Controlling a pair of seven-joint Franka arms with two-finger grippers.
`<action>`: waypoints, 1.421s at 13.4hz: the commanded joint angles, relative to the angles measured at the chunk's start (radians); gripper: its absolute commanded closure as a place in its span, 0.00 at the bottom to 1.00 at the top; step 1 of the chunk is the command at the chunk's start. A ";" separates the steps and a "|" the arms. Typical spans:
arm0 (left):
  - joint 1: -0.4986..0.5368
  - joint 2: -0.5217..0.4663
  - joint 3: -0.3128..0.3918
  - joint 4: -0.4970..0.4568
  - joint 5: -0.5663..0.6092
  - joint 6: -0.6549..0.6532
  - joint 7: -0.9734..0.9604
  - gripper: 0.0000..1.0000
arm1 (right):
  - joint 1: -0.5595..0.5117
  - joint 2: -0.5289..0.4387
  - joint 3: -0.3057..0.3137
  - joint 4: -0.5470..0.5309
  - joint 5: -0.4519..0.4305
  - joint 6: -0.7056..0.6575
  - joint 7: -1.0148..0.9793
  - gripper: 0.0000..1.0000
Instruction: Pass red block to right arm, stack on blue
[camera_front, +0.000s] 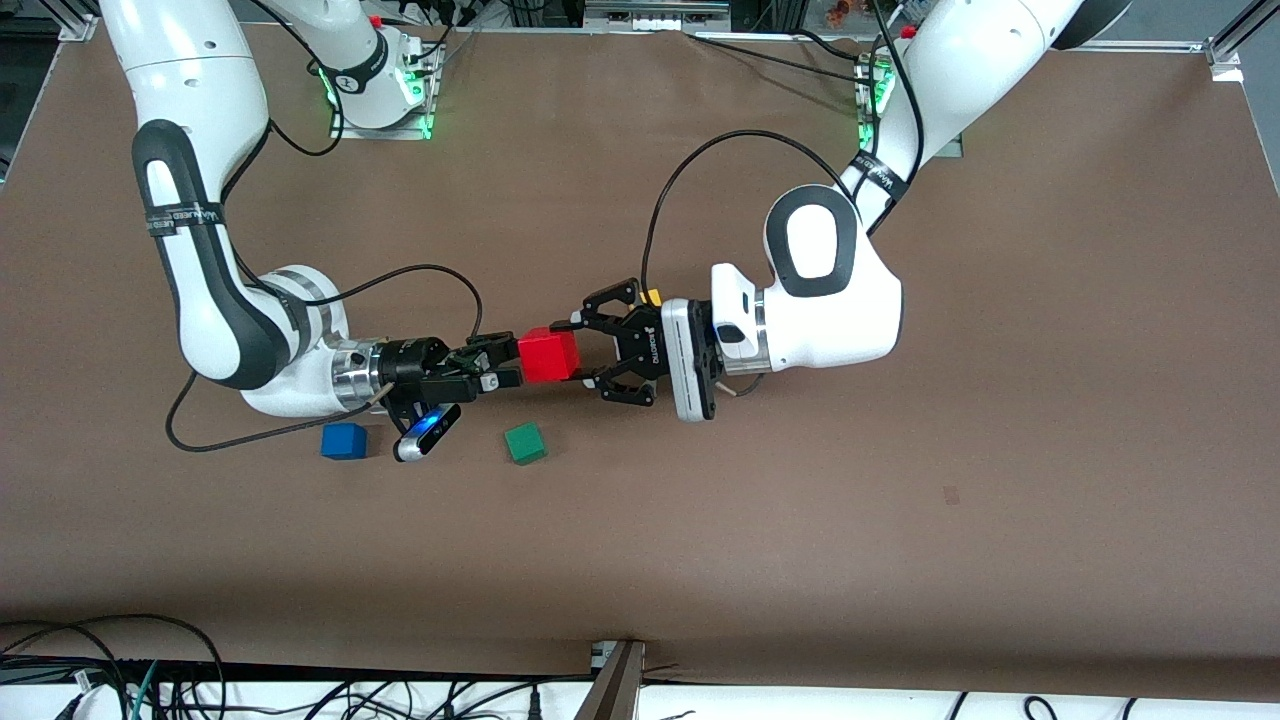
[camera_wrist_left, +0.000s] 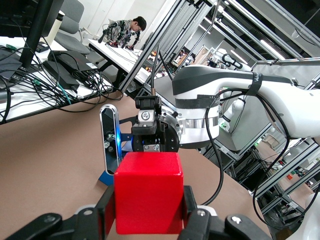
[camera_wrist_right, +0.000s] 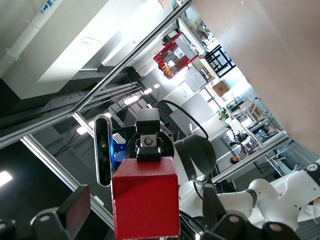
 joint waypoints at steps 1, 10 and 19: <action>-0.008 0.001 0.002 0.011 -0.036 0.010 0.035 1.00 | 0.002 0.010 0.001 0.015 0.027 -0.002 -0.017 0.14; -0.029 0.024 0.002 0.034 -0.037 0.050 0.035 0.98 | 0.005 0.009 0.001 0.015 0.026 -0.002 -0.021 0.56; -0.008 0.018 0.003 0.032 -0.025 0.036 -0.014 0.00 | -0.005 0.010 -0.005 0.018 0.020 -0.014 -0.032 0.92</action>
